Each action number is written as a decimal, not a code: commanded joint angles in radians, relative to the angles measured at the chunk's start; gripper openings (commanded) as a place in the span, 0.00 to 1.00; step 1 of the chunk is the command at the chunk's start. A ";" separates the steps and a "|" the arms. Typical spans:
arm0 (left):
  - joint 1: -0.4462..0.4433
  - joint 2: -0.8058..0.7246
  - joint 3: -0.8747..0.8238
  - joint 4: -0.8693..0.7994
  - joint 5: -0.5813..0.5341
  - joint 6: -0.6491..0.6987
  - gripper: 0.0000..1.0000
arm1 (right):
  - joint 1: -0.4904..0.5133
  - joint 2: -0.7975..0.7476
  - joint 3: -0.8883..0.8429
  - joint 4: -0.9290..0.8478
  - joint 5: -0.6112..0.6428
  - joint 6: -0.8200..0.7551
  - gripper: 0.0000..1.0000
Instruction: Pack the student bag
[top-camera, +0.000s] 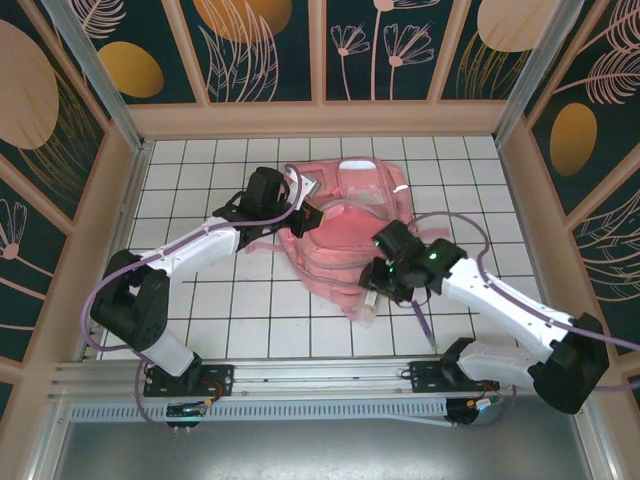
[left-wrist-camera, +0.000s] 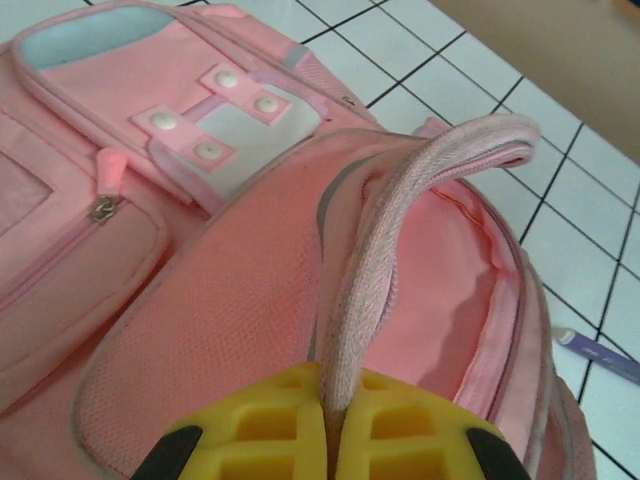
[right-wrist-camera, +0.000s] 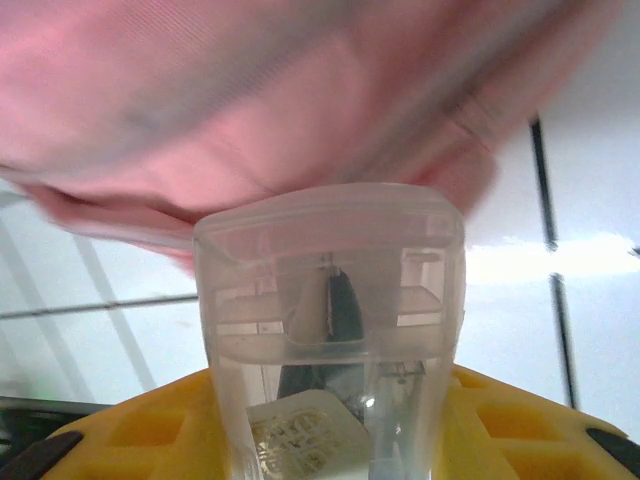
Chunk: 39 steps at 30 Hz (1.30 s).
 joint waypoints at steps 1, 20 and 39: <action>0.004 0.001 -0.007 0.197 0.142 -0.076 0.00 | -0.119 0.004 0.055 0.128 -0.122 0.097 0.37; -0.008 -0.037 -0.103 0.392 0.138 -0.216 0.00 | -0.347 0.211 0.083 0.492 -0.056 0.311 0.80; -0.002 -0.039 -0.132 0.310 -0.033 -0.115 0.00 | -0.415 -0.308 -0.526 0.058 -0.031 -0.050 0.90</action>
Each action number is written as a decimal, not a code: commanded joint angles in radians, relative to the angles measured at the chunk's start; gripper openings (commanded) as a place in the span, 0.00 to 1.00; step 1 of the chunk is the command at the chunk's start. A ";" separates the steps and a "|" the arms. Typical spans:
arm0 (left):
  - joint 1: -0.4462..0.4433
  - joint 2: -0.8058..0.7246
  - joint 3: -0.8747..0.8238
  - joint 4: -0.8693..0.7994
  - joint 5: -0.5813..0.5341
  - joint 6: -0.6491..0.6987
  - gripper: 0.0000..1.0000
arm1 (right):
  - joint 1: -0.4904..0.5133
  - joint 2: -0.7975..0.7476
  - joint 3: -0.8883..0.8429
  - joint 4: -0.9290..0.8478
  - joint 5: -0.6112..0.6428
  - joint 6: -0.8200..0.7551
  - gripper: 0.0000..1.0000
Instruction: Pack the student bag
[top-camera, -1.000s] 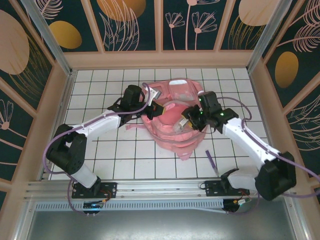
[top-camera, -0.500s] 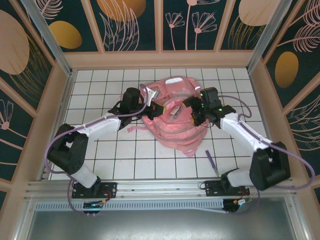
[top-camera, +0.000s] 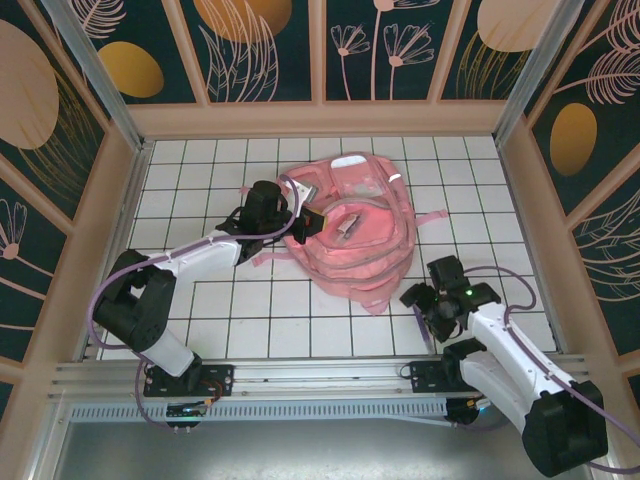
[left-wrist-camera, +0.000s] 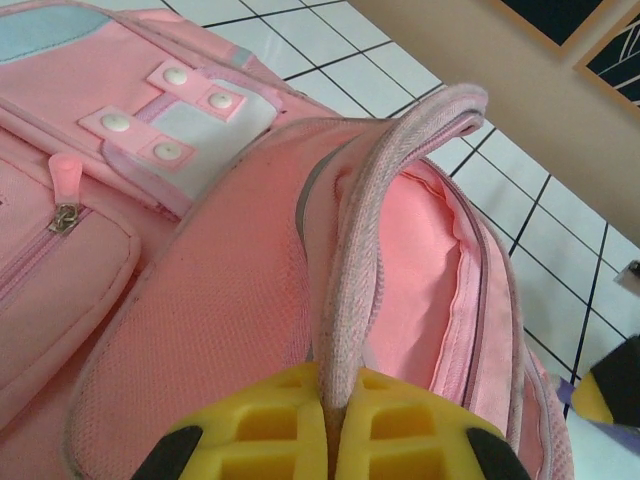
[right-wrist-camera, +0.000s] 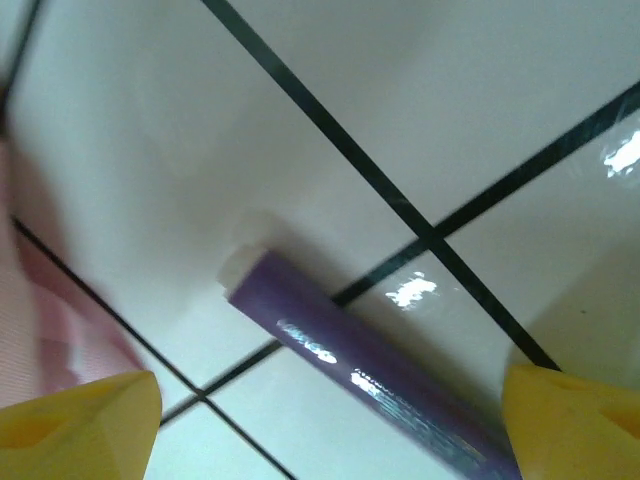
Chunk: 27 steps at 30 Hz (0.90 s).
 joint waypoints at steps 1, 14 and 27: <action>0.010 -0.033 0.022 0.040 -0.021 0.003 0.00 | -0.002 0.018 0.009 0.007 -0.008 -0.065 0.90; 0.010 -0.088 -0.054 0.039 -0.011 -0.013 0.00 | 0.027 0.174 0.047 0.044 0.053 -0.106 0.81; 0.010 -0.095 -0.052 0.027 0.024 -0.006 0.00 | 0.113 0.357 0.082 0.190 0.065 -0.029 0.15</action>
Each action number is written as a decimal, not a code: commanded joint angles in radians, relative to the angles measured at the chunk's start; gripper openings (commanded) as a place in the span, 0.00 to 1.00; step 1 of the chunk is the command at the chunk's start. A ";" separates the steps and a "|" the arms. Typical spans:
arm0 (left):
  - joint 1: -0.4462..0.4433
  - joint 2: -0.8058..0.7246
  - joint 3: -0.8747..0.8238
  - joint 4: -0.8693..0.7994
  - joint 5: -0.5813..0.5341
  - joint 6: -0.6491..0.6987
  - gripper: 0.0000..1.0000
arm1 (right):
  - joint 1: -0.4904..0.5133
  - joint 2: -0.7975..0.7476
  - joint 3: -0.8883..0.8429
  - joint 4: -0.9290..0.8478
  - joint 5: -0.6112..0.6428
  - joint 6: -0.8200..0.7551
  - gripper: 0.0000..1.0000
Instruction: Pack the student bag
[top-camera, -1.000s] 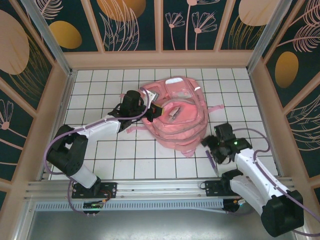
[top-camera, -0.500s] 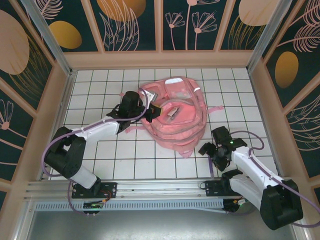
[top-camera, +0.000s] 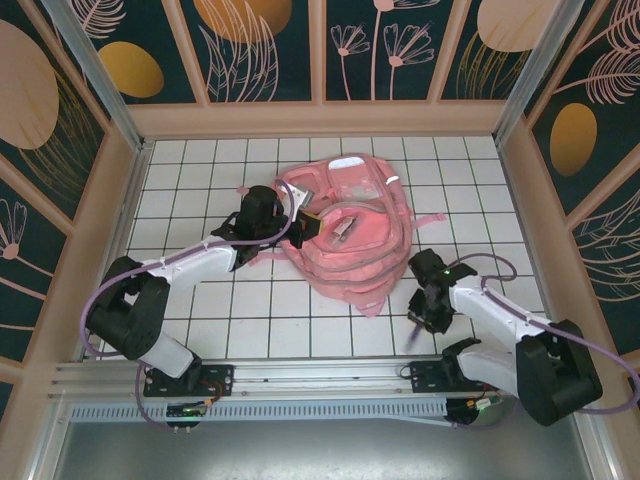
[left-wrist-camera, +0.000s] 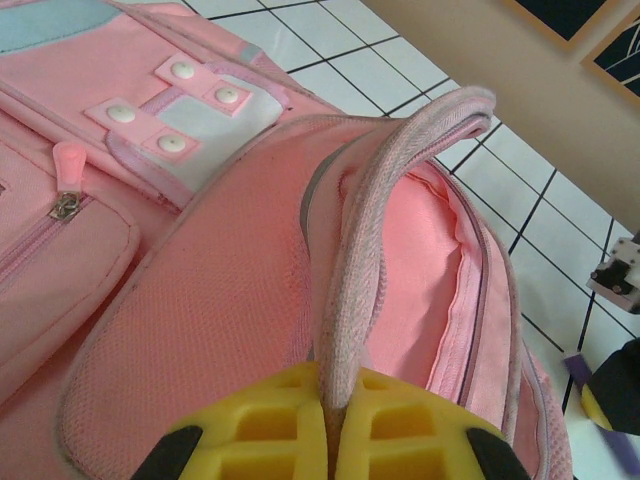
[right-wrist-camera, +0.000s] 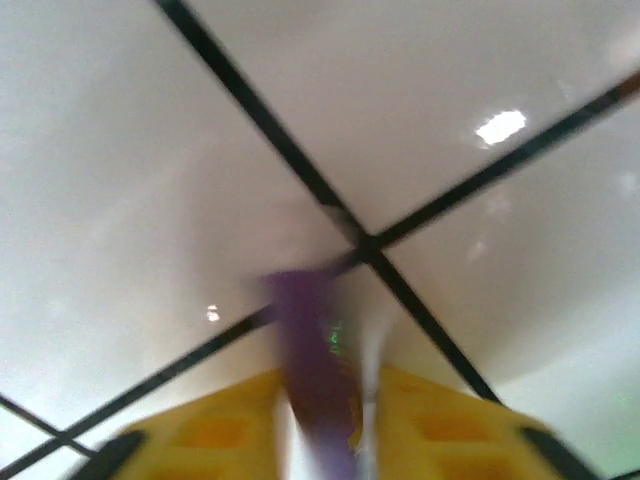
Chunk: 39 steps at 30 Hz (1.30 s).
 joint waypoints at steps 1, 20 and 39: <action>0.010 -0.046 0.005 0.024 0.044 -0.003 0.00 | 0.011 0.033 -0.004 0.220 -0.046 0.031 0.11; 0.009 -0.068 0.058 -0.020 0.126 -0.011 0.00 | 0.024 0.180 0.477 0.495 -0.184 0.235 0.08; 0.009 -0.053 0.062 -0.018 0.167 -0.054 0.00 | 0.083 0.117 0.396 0.356 -0.194 -0.062 0.38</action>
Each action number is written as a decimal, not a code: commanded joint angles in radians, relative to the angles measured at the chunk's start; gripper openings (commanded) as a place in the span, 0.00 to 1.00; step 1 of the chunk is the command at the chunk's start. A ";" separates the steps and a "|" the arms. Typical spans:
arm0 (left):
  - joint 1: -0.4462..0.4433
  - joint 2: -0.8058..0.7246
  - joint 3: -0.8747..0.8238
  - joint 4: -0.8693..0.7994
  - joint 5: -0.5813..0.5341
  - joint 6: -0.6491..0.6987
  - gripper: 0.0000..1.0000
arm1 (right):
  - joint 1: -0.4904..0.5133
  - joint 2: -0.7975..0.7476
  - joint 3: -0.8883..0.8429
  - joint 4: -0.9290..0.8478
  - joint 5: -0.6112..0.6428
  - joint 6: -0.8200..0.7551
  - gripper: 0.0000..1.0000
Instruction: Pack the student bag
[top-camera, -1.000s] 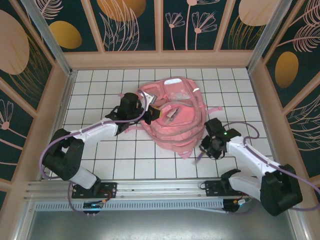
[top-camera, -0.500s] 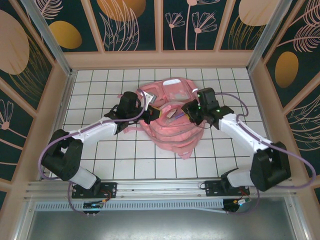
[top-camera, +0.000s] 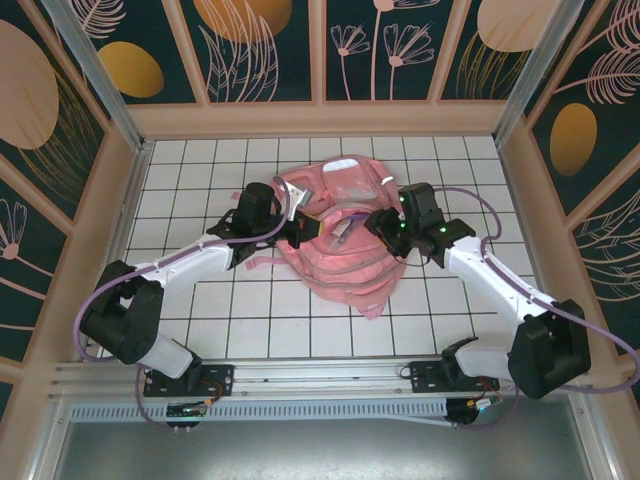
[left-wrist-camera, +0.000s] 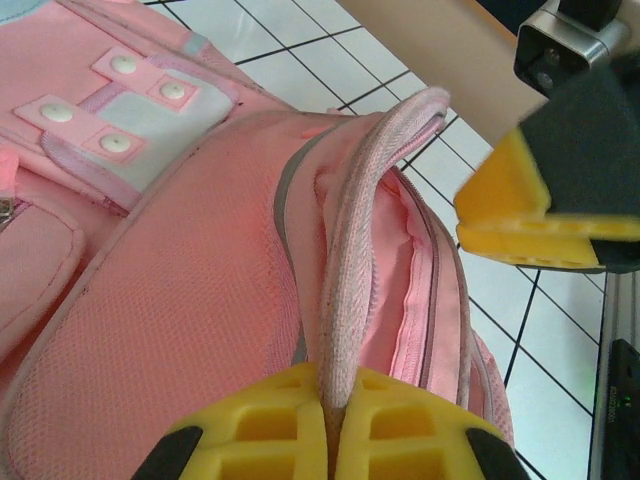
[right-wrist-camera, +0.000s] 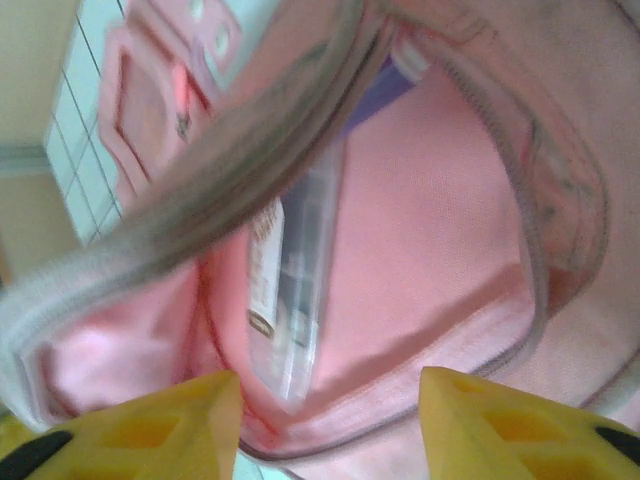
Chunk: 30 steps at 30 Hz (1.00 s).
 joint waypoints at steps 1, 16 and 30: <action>0.003 -0.022 0.044 0.048 0.085 -0.026 0.00 | 0.065 -0.002 -0.031 -0.011 -0.030 -0.117 0.35; 0.003 -0.045 0.018 0.115 0.120 -0.135 0.00 | 0.265 0.349 0.138 0.109 0.472 -0.037 0.71; 0.003 -0.090 -0.077 0.189 0.004 -0.222 0.00 | 0.320 0.456 0.221 -0.097 0.582 0.174 0.42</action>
